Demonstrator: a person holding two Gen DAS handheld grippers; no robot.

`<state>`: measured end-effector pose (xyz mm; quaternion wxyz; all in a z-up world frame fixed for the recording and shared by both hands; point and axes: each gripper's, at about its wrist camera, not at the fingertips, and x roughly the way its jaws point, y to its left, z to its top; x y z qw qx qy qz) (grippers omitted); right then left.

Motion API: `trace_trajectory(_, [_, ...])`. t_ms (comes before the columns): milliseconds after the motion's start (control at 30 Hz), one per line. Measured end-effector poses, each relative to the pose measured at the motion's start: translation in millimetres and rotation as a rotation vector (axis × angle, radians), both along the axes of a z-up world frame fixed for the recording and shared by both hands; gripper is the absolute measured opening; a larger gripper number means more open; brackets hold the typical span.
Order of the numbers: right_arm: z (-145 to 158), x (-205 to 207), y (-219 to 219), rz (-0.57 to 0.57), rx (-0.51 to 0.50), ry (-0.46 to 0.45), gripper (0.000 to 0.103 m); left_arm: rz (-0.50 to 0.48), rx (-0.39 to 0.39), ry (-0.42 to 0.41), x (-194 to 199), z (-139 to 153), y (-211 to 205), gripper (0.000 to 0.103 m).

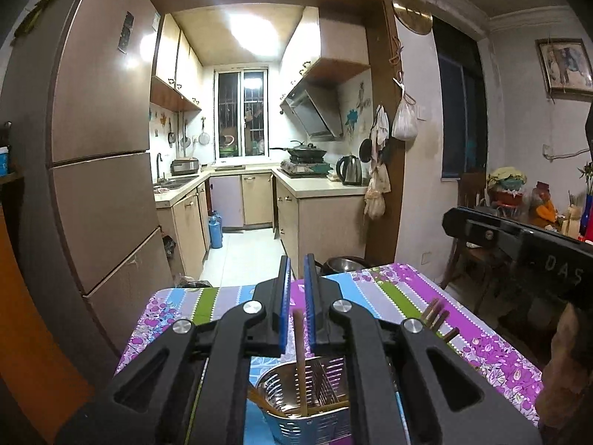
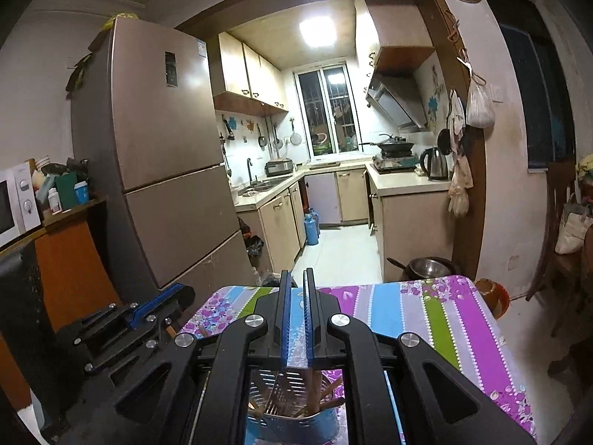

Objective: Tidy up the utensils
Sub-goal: 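Lower the chopsticks into the blue holder and open both tools, then move both open tools back down to the remaining chopsticks, then close the left tool on a wooden chopstick lying on the cloth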

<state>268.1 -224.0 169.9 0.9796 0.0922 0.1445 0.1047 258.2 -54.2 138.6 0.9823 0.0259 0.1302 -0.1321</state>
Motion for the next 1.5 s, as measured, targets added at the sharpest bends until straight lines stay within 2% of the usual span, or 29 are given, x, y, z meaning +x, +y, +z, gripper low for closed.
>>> trace_trajectory(133, [5, -12, -7, 0.000, 0.010, -0.011, 0.008, 0.008, -0.020, -0.019, -11, 12, 7, 0.006])
trace_trajectory(333, [12, -40, -22, -0.006, 0.016, -0.029, 0.008, 0.018, -0.079, -0.056, -48, 27, 27, 0.006])
trace_trajectory(500, [9, -84, -45, -0.013, 0.005, -0.038, 0.008, 0.009, -0.065, -0.073, -88, 27, 38, 0.006])
trace_trajectory(633, [-7, -134, -64, -0.003, -0.016, -0.019, 0.008, 0.012, -0.006, -0.064, -123, 17, 47, 0.006])
trace_trajectory(700, [-19, -163, -69, 0.011, -0.034, -0.009, 0.008, -0.013, 0.036, -0.053, -152, 3, 54, 0.011])
trace_trajectory(733, [-25, -179, -72, 0.017, -0.046, -0.004, 0.008, -0.024, 0.054, -0.040, -167, -7, 59, 0.016])
trace_trajectory(833, [-55, -234, -75, 0.019, -0.103, 0.015, 0.008, -0.050, 0.110, 0.022, -206, -42, 69, 0.018])
trace_trajectory(933, [-103, -288, -66, 0.024, -0.167, 0.065, 0.008, -0.050, 0.164, 0.086, -241, -82, 74, 0.018])
trace_trajectory(1033, [-151, -319, -52, 0.014, -0.207, 0.124, 0.008, -0.028, 0.243, 0.145, -282, -136, 71, 0.018])
trace_trajectory(1167, [-199, -343, -32, -0.015, -0.216, 0.156, 0.008, -0.005, 0.269, 0.198, -313, -183, 63, 0.018])
trace_trajectory(1267, [-222, -349, -24, -0.072, -0.217, 0.161, 0.008, 0.041, 0.293, 0.181, -326, -205, 57, 0.018])
trace_trajectory(1367, [-237, -353, -25, -0.095, -0.198, 0.180, 0.008, 0.028, 0.278, 0.212, -325, -217, 50, 0.018])
trace_trajectory(1500, [-240, -354, -19, -0.076, -0.209, 0.169, 0.008, 0.051, 0.309, 0.183, -324, -227, 38, 0.018])
